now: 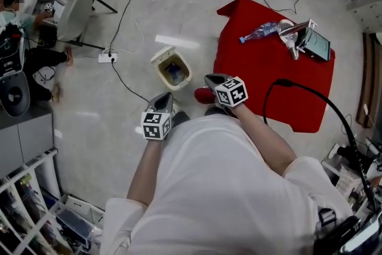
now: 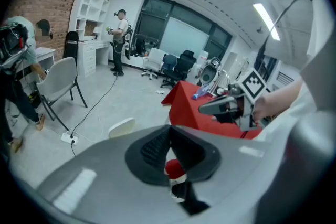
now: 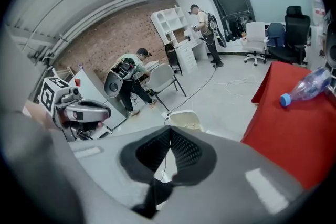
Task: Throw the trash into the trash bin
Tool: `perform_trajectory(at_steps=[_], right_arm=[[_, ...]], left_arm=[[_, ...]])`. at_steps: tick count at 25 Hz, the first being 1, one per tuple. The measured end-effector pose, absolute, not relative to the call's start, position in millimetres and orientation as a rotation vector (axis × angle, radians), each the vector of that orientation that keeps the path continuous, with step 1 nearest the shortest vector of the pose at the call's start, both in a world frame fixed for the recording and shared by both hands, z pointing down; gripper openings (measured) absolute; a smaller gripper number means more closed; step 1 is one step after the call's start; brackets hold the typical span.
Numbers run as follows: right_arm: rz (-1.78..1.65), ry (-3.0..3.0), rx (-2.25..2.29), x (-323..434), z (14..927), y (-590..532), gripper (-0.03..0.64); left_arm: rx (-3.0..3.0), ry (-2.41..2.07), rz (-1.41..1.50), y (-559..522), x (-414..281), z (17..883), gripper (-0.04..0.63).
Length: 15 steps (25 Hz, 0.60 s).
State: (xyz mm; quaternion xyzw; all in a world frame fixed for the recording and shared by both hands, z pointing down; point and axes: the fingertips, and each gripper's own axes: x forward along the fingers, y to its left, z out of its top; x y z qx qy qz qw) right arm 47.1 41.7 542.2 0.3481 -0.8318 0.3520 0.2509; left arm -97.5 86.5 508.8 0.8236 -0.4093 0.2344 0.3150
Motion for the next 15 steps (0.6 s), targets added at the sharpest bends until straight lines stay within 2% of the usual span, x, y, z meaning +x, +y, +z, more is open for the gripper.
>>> perform_trajectory(at_steps=[11,15], right_arm=[[1.001,-2.155,1.194,125,551,11,0.005],[1.076,-2.062,1.409,176,554,-20,0.055]], left_arm=[[2.209,-1.016,0.651,74,-56,510,0.005],[2.218,-0.986,0.665,69,-41,511,0.005]])
